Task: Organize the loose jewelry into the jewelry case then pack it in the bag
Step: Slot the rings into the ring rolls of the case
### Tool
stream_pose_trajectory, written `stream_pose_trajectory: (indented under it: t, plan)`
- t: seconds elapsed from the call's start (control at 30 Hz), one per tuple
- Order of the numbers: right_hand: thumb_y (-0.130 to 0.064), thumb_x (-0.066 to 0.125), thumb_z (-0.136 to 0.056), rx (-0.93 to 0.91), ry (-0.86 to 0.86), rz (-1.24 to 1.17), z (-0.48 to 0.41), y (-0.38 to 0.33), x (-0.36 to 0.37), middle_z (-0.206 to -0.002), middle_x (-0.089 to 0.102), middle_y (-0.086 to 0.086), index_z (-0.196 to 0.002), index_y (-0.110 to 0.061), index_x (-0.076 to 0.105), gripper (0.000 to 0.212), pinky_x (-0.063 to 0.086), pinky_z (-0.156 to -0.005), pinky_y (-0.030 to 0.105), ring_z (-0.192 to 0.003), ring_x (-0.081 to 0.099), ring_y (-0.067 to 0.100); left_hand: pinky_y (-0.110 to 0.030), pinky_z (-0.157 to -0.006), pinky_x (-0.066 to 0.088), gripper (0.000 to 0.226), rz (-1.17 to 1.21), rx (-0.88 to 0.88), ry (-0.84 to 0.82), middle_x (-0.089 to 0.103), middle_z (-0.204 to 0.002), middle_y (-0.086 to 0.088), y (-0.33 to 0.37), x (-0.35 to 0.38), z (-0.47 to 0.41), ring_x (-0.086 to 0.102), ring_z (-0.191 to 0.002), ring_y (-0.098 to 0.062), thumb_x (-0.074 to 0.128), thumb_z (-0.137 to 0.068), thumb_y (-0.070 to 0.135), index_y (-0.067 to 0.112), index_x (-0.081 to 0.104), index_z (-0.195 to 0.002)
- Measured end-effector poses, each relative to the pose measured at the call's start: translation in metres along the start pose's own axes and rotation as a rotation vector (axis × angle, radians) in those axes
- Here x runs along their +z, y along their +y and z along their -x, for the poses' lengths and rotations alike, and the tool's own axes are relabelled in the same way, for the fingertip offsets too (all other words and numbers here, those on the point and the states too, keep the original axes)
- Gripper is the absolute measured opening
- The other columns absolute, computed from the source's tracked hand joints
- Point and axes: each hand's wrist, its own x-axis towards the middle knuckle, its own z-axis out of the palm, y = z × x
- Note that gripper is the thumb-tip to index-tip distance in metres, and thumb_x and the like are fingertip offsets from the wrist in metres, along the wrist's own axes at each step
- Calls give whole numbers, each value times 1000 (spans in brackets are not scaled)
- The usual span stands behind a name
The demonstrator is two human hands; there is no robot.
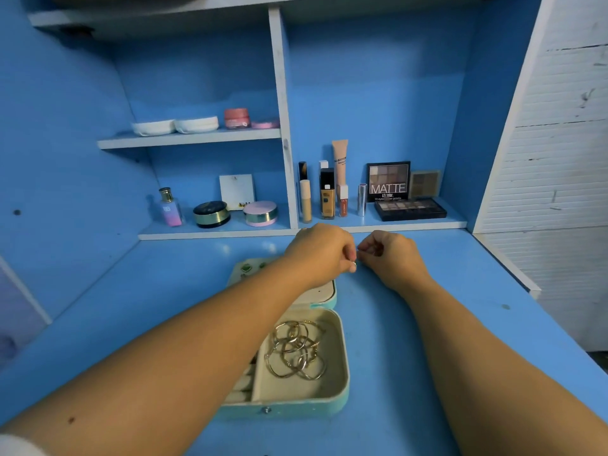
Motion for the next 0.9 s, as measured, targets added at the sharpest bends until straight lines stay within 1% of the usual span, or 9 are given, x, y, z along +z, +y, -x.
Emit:
stream_pose_trajectory:
  t: [0.1, 0.17, 0.27, 0.33, 0.43, 0.57, 0.67, 0.73, 0.9]
  plan:
    - [-18, 71, -83, -10, -13, -9, 1, -1, -1, -76, 61, -5, -86, -19, 67, 5, 39, -59, 10, -69, 52, 6, -25, -77, 53, 9, 327, -44, 170, 68, -81, 9, -11, -8, 25, 63, -75, -5, 77, -82, 25, 24, 69, -88]
    - [-19, 70, -84, -27, -16, 1, 2, -5, -1, -76, 60, -8, -85, -21, 66, 4, 38, -57, 10, -68, 51, 4, -17, -72, 52, 9, 407, -74, 262, 70, -81, 10, -22, -16, 52, 63, -75, -1, 76, -82, 26, 28, 70, -88]
    - [-19, 69, -85, -118, -15, 41, 5, -16, 3, -73, 58, -16, -83, -22, 66, 5, 38, -52, 8, -65, 51, 1, -12, -69, 50, 10, 501, -135, 343, 71, -78, 13, -42, -26, 101, 65, -75, -1, 77, -81, 19, 27, 71, -84]
    - [-19, 69, -86, -195, -23, 74, 10, -25, 7, -73, 56, -19, -82, -24, 65, 7, 37, -53, 8, -66, 51, 0, -11, -68, 48, 12, 504, -198, 359, 70, -79, 14, -54, -27, 133, 64, -73, -3, 77, -81, 17, 26, 69, -81]
    - [-19, 68, -86, -301, -25, 108, 19, -40, 12, -74, 54, -21, -86, -26, 66, 7, 38, -58, 16, -68, 52, -1, -17, -67, 49, 13, 488, -234, 348, 69, -80, 9, -66, -24, 177, 63, -74, -8, 75, -82, 16, 28, 68, -82]
    - [-16, 71, -83, -509, -9, 18, 45, -73, 24, -75, 56, -21, -89, -20, 70, 7, 40, -61, 8, -71, 55, 1, -15, -66, 46, 22, 438, -180, 339, 69, -86, 16, -70, -22, 212, 64, -83, -6, 72, -85, 19, 40, 70, -91]
    - [-16, 72, -82, -675, -100, -20, 63, -92, 38, -79, 63, -13, -89, -20, 71, 8, 45, -67, 10, -76, 58, 2, -11, -70, 43, 13, 362, -134, 355, 68, -89, 18, -73, -19, 222, 64, -87, -5, 70, -86, 29, 40, 68, -92]
    - [-16, 73, -82, -693, -140, -14, 65, -93, 42, -81, 64, -10, -89, -20, 71, 8, 47, -68, 12, -75, 58, 4, -7, -72, 40, 7, 337, -123, 371, 67, -89, 19, -73, -17, 226, 63, -89, -3, 68, -83, 34, 39, 70, -89]
    - [-18, 74, -81, -597, -118, -6, 59, -84, 39, -82, 67, -10, -87, -24, 71, 9, 48, -68, 15, -73, 60, 6, -5, -75, 37, 7, 297, -112, 355, 64, -89, 20, -73, -23, 227, 61, -90, -4, 73, -81, 42, 40, 72, -88]
